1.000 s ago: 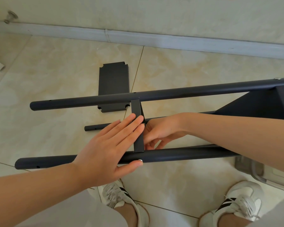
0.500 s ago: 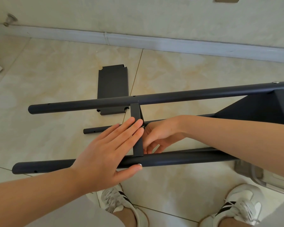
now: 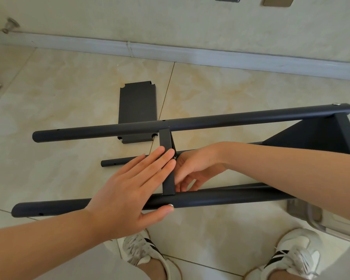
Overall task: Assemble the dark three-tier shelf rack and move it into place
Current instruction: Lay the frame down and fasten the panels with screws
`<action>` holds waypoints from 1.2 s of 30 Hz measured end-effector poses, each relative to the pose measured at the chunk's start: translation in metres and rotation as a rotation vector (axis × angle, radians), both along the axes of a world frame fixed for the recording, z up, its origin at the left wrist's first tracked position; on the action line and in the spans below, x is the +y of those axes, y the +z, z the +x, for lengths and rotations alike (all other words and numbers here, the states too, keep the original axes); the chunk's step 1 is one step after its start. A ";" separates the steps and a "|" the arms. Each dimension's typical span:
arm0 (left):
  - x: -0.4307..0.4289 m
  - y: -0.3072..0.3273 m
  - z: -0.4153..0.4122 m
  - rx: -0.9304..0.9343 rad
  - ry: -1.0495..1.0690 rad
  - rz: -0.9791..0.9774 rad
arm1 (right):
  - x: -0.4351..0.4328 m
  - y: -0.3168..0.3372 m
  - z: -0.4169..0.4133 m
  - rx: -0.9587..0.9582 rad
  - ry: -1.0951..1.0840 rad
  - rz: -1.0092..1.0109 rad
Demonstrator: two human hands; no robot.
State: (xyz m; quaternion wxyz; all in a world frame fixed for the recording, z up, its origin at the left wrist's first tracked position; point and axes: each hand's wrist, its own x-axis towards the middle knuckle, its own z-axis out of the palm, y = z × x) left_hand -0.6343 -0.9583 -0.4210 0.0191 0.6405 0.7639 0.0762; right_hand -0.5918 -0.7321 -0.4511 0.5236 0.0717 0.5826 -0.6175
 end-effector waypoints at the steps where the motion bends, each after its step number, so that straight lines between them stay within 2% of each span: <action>1: 0.000 0.000 0.000 0.002 0.001 -0.002 | 0.002 0.000 0.000 -0.005 0.003 -0.006; 36: 0.000 -0.002 -0.001 -0.015 0.002 -0.003 | 0.000 -0.006 0.004 -0.014 -0.022 -0.022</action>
